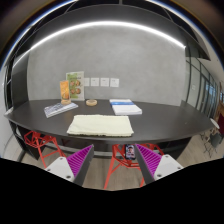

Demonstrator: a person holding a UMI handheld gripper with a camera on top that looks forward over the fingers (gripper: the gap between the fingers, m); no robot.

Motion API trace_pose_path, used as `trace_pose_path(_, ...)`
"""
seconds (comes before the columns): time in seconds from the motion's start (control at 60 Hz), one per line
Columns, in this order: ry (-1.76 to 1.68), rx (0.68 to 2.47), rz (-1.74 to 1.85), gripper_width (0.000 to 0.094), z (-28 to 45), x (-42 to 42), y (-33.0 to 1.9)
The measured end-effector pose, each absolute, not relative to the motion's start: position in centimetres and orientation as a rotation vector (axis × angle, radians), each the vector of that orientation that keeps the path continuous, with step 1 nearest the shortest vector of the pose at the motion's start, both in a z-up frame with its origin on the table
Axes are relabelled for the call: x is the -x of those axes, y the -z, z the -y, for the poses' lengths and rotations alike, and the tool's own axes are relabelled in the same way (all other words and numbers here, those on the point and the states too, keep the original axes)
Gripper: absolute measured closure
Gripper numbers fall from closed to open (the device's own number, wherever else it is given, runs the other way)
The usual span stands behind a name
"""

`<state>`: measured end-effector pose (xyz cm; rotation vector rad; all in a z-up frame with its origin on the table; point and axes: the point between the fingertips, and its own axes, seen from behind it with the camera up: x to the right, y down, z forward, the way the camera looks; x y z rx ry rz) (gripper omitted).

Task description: Fold towel

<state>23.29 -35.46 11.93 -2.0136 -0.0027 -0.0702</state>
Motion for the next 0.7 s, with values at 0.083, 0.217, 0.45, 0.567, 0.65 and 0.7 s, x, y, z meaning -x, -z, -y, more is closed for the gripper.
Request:
trace_pose_path(0.083, 0.045, 2.024, 0.056, 0.0092, 32.1, -23.3, -11.1)
trace_pose_path(0.217, -0.060, 2.022, 0.159, 0.0102, 27.2, -19.9, -9.6)
trace_pose_path(0.45, -0.204, 2.034, 0.292, 0.0121, 18.7, -9.8, -5.4)
trace_pose_path(0.567, -0.207, 2.040, 0.337, 0.0151, 14.4, -4.9, -3.3)
trace_pose_path(0.65, -0.169, 2.033, 0.355, 0.0205, 11.9, -2.6, -2.1)
trace_pose_path(0.7, -0.143, 2.037, 0.354, 0.0228, 10.7, -1.9, -1.1)
